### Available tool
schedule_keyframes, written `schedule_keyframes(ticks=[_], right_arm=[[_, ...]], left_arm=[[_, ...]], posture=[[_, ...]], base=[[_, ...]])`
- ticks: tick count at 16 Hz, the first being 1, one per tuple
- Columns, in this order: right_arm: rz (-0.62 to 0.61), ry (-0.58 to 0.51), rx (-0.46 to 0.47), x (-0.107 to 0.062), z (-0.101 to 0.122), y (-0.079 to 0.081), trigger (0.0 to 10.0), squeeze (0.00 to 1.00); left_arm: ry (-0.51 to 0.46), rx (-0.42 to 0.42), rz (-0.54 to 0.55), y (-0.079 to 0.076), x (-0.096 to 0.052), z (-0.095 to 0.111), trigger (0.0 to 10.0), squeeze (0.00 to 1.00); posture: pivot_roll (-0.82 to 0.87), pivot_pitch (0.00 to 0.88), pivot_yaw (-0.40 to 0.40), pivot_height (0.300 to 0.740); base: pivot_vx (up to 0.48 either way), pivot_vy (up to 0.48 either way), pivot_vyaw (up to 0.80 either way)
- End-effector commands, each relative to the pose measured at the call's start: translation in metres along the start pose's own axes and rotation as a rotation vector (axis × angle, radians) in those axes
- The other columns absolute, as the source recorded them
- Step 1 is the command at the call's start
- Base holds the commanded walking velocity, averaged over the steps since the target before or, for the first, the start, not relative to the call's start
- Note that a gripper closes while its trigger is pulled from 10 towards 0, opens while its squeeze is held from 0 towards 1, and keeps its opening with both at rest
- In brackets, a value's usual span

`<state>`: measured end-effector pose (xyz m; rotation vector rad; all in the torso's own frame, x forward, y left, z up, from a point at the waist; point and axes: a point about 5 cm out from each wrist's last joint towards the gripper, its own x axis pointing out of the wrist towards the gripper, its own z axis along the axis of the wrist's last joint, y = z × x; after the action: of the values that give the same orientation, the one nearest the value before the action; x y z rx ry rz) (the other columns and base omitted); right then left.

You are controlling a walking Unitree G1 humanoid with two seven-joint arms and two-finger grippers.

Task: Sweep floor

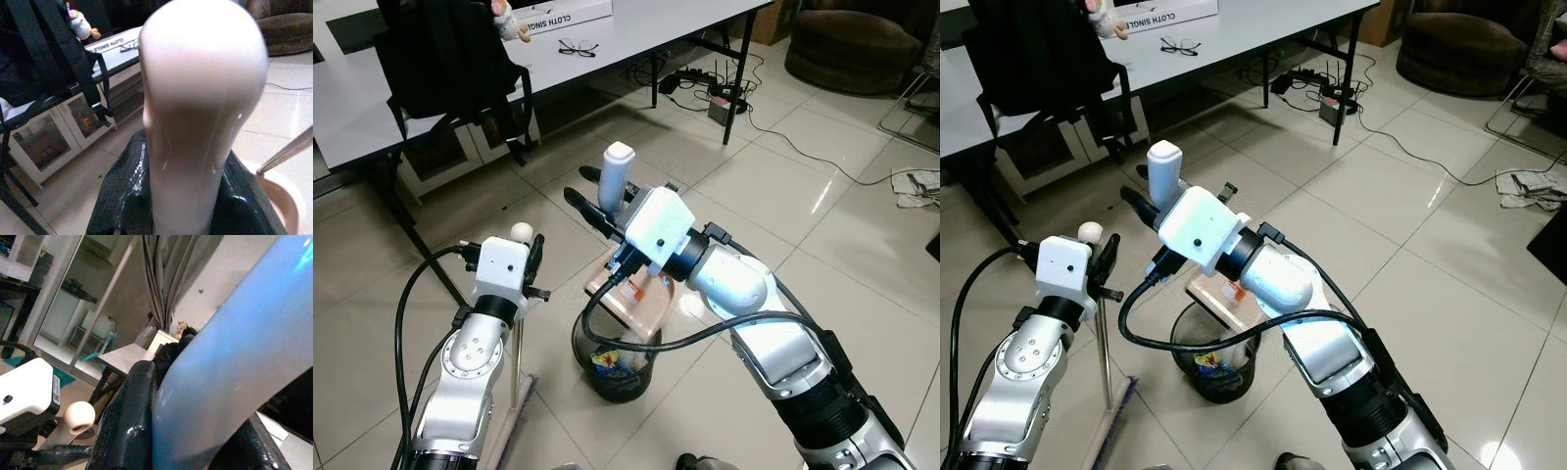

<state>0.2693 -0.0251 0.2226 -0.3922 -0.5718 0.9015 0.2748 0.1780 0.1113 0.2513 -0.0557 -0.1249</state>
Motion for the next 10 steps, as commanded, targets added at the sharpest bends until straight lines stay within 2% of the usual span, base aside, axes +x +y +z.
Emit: schedule_keyframes(ticks=[1, 3, 4, 5, 6, 7, 8, 9, 10], right_arm=[[-0.001, -0.088, -0.072, 0.004, 0.019, -0.006, 10.0, 0.00], [-0.092, -0.095, -0.061, 0.004, 0.021, -0.019, 10.0, 0.00], [-0.273, -0.087, -0.051, 0.002, 0.023, -0.043, 10.0, 0.00], [-0.331, -0.084, -0.043, 0.001, 0.024, -0.050, 10.0, 0.00], [-0.639, -0.004, -0.043, -0.016, 0.021, -0.093, 10.0, 0.00], [-0.740, 0.037, -0.037, -0.026, 0.018, -0.109, 10.0, 0.00], [-0.843, 0.097, -0.072, -0.042, 0.015, -0.126, 10.0, 0.00], [-0.935, 0.205, -0.142, -0.063, 0.009, -0.139, 10.0, 0.00], [-1.003, 0.251, -0.148, -0.078, 0.005, -0.144, 10.0, 0.00]], left_arm=[[-0.020, 0.018, -0.005, 0.000, 0.002, 0.003, 10.0, 0.00], [-0.022, 0.015, -0.005, 0.000, 0.003, 0.004, 10.0, 0.00], [-0.023, 0.012, -0.005, -0.001, 0.003, 0.004, 10.0, 0.00], [-0.023, 0.012, -0.005, -0.001, 0.003, 0.004, 10.0, 0.00], [-0.019, 0.009, -0.008, -0.001, 0.004, 0.004, 10.0, 0.00], [-0.015, 0.009, -0.010, -0.002, 0.003, 0.003, 10.0, 0.00], [-0.005, 0.010, -0.017, -0.002, 0.002, 0.001, 10.0, 0.00], [0.010, 0.007, -0.033, -0.004, 0.000, -0.003, 10.0, 0.00], [0.015, 0.006, -0.044, -0.006, 0.000, -0.004, 10.0, 0.00]], posture=[[-0.05, 0.024, 0.069, 0.740], [-0.05, 0.024, 0.069, 0.740], [-0.05, 0.028, 0.066, 0.740], [-0.05, 0.028, 0.066, 0.740], [-0.05, 0.033, 0.061, 0.740], [-0.05, 0.033, 0.061, 0.740], [-0.06, 0.036, 0.065, 0.740], [-0.07, 0.039, 0.070, 0.740], [-0.08, 0.044, 0.073, 0.740]], base=[[0.000, 0.000, 0.00], [0.000, 0.000, 0.00], [0.000, 0.000, 0.00], [0.000, 0.000, 0.00], [0.000, 0.000, 0.00], [0.000, 0.000, 0.00], [0.000, 0.000, 0.00], [0.000, 0.000, 0.00], [0.000, 0.000, 0.00]])
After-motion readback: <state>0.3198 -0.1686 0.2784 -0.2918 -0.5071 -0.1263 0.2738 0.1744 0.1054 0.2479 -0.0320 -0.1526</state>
